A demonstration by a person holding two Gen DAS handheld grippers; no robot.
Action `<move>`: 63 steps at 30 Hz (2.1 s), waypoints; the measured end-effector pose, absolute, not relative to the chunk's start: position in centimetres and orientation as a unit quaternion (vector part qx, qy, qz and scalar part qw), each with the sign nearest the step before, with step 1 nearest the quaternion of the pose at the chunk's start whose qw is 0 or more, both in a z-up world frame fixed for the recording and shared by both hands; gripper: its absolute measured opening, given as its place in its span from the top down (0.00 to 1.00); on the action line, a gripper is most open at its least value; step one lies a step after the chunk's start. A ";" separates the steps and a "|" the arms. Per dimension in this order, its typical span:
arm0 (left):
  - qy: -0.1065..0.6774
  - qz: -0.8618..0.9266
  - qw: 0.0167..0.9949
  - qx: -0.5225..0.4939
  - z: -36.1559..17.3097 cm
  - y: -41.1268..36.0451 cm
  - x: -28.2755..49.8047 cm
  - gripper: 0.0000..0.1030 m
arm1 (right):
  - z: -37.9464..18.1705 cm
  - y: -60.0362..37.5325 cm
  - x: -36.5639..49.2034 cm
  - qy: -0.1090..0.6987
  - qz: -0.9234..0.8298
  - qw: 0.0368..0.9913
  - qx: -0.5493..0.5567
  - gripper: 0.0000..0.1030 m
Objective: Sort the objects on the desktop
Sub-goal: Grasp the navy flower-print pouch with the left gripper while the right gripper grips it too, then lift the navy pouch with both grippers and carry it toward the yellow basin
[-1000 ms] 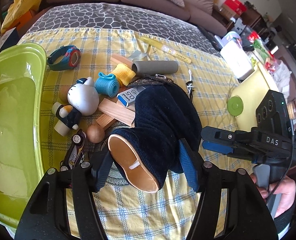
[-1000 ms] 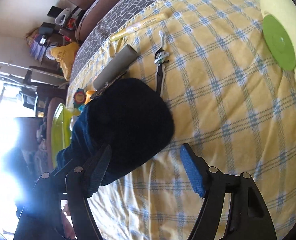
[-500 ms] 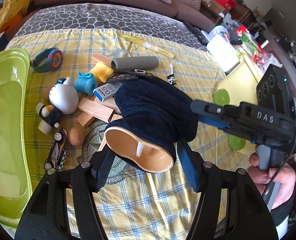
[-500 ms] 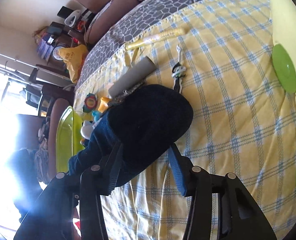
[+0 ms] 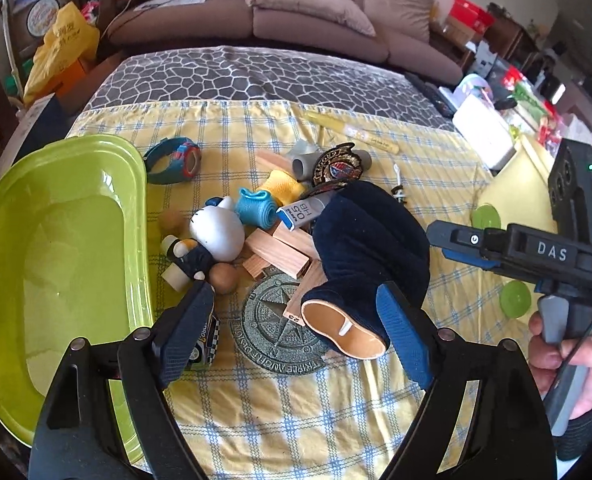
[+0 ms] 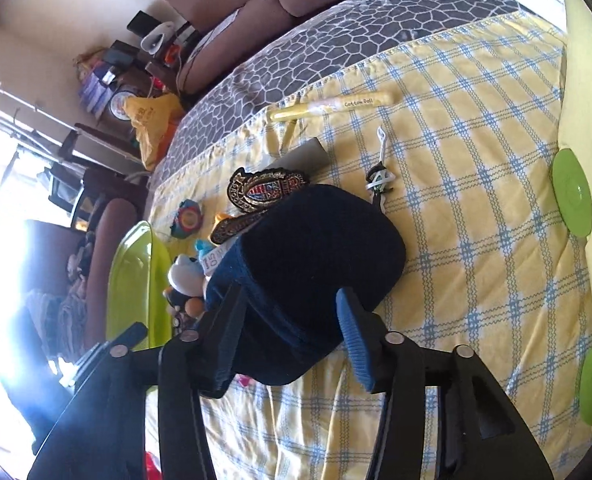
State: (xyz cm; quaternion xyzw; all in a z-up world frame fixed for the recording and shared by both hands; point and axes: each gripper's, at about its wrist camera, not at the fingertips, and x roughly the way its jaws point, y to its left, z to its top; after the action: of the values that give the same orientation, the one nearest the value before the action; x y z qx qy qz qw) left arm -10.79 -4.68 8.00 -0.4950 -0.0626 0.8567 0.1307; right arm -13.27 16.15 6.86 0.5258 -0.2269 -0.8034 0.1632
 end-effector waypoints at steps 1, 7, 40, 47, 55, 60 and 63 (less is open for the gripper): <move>-0.064 0.858 0.132 -0.492 8.1 -4.6 -11.0 0.20 | 6.8 16.3 -13.1 -0.220 -0.807 0.156 0.526 0.36; -0.025 0.857 0.159 -0.489 7.6 -1.8 -11.1 0.14 | 5.2 17.6 -12.9 -0.233 -0.796 0.129 0.543 0.29; -0.010 0.820 0.227 -0.526 6.0 3.2 -9.6 0.40 | 8.9 17.0 -12.8 -0.208 -0.831 0.140 0.497 0.48; -0.083 0.810 0.225 -0.536 5.1 0.6 -11.2 0.35 | 4.6 19.0 -13.6 -0.209 -0.801 0.114 0.548 0.41; -0.096 0.808 0.227 -0.535 4.9 1.3 -11.7 0.33 | 3.6 17.8 -13.5 -0.203 -0.792 0.126 0.562 0.41; -0.147 0.813 0.211 -0.522 5.2 0.5 -13.3 0.26 | 3.1 17.6 -13.6 -0.207 -0.787 0.122 0.569 0.41; -0.194 0.803 0.206 -0.525 4.5 0.0 -14.5 0.26 | 3.3 17.7 -13.5 -0.206 -0.790 0.121 0.565 0.42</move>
State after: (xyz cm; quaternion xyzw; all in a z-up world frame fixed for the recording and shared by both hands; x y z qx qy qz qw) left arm -14.49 0.03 4.51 -0.5254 -0.1942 0.8025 0.2056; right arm -13.55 17.69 3.34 0.5652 -0.2059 -0.7896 0.1214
